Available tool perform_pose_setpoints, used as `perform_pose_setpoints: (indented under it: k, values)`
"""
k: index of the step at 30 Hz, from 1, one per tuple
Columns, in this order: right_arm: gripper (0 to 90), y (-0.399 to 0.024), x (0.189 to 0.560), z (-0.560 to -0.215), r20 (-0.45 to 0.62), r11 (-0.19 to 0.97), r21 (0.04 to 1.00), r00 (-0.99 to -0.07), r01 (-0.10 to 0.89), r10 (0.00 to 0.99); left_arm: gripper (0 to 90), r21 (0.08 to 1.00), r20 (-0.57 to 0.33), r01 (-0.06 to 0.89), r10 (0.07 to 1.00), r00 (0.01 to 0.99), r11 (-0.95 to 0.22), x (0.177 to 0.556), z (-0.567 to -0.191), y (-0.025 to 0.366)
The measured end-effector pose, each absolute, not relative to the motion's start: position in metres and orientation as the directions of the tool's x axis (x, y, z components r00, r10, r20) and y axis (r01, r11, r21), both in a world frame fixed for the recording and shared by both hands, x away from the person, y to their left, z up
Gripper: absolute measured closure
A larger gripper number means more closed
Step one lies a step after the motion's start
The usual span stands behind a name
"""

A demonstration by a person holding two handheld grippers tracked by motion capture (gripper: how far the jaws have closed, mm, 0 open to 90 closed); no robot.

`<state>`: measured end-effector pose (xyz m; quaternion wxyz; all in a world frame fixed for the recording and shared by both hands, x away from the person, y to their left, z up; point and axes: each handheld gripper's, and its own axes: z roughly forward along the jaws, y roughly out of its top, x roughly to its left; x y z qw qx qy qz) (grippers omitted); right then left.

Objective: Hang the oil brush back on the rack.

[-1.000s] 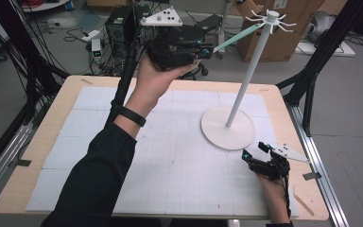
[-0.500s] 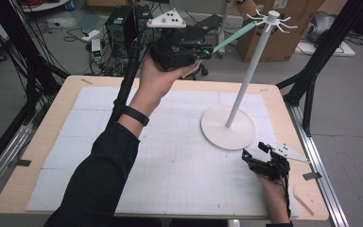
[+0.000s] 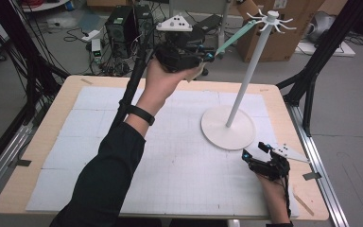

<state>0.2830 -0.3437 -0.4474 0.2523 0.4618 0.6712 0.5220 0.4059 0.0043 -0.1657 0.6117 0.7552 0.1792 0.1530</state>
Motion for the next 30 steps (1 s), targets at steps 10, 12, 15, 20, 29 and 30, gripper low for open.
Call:
perform_pose_setpoints:
  k: [10,12,15,20,29,30]
  values:
    - [19.6,-0.344,0.283,-0.447,0.137,0.036,0.935,-0.450,0.353,0.882,37.9,0.977,-0.030,0.121,0.452,0.891,-0.175,0.401,-0.209,0.043]
    - [19.6,-0.344,0.283,-0.447,0.136,0.034,0.936,-0.448,0.351,0.883,32.1,0.979,-0.047,0.133,0.464,0.885,-0.154,0.398,-0.223,0.059]
    - [19.6,-0.344,0.283,-0.447,0.136,0.034,0.935,-0.448,0.352,0.883,27.8,0.979,-0.053,0.137,0.466,0.883,-0.149,0.393,-0.244,0.083]
    - [19.6,-0.344,0.283,-0.447,0.141,0.030,0.934,-0.444,0.356,0.885,26.0,0.976,-0.084,0.169,0.480,0.873,-0.136,0.382,-0.279,0.123]
    - [19.5,-0.345,0.283,-0.448,0.157,0.016,0.932,-0.443,0.362,0.883,23.1,0.967,-0.109,0.212,0.518,0.848,-0.142,0.360,-0.341,0.182]
    - [19.5,-0.346,0.284,-0.448,0.149,0.020,0.935,-0.445,0.354,0.883,23.0,0.964,-0.111,0.219,0.522,0.845,-0.151,0.358,-0.348,0.187]
